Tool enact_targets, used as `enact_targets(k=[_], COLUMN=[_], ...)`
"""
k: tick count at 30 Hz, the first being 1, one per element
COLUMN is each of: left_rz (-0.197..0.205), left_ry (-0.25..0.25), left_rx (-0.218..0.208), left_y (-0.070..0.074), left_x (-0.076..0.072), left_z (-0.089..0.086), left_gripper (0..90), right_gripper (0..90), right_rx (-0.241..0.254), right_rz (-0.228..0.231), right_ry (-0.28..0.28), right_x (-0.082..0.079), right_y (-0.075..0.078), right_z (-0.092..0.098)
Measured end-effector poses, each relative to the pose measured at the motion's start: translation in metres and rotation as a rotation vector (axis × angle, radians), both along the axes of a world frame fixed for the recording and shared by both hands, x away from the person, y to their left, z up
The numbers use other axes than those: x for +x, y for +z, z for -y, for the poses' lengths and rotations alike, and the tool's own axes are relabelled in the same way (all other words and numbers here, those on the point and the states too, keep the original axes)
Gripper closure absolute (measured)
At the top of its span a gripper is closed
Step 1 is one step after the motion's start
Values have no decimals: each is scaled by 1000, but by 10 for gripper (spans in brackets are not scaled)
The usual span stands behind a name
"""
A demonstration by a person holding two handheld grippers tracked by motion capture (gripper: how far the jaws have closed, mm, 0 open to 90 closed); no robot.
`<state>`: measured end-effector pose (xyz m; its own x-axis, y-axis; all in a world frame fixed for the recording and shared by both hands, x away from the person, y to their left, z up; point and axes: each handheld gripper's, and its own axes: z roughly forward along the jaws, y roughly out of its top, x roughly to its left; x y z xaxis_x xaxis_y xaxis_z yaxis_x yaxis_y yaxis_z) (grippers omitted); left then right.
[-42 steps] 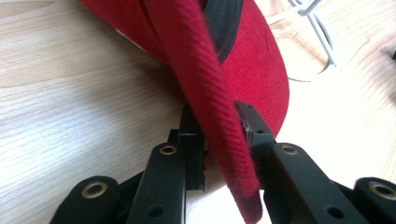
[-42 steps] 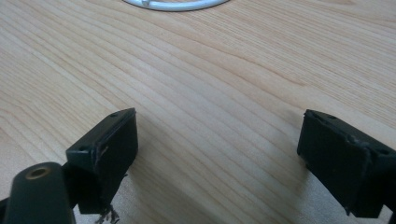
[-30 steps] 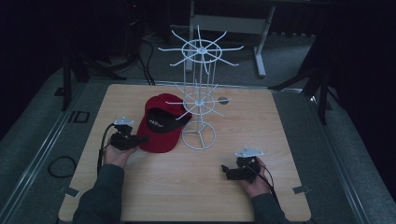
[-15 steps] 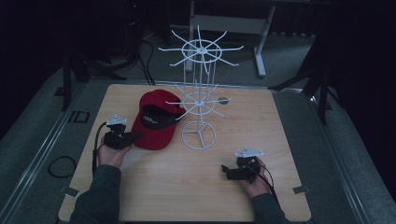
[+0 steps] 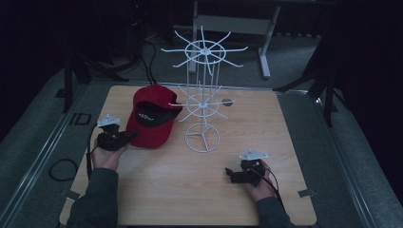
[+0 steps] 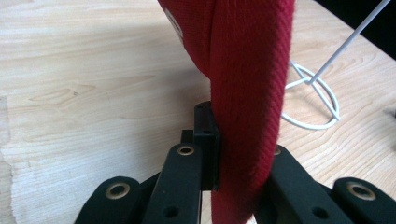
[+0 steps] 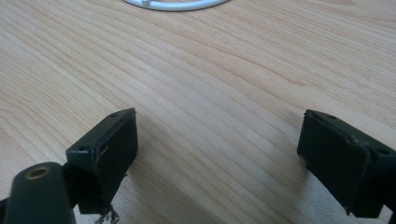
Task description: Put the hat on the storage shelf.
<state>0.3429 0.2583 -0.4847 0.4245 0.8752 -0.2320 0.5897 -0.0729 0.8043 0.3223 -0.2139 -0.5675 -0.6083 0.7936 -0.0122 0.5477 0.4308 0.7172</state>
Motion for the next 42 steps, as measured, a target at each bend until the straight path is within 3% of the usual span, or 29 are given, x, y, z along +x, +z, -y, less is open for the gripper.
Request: enact_targets(k=[42], left_rz=[154], left_ry=[80], left_rx=[-84], left_y=[55], left_x=[-18], left_z=[-5], left_gripper=[857], right_gripper=[121], right_rx=[2], right_rz=[2], right_ry=[1], right_x=[0], right_y=[0], right_z=[0])
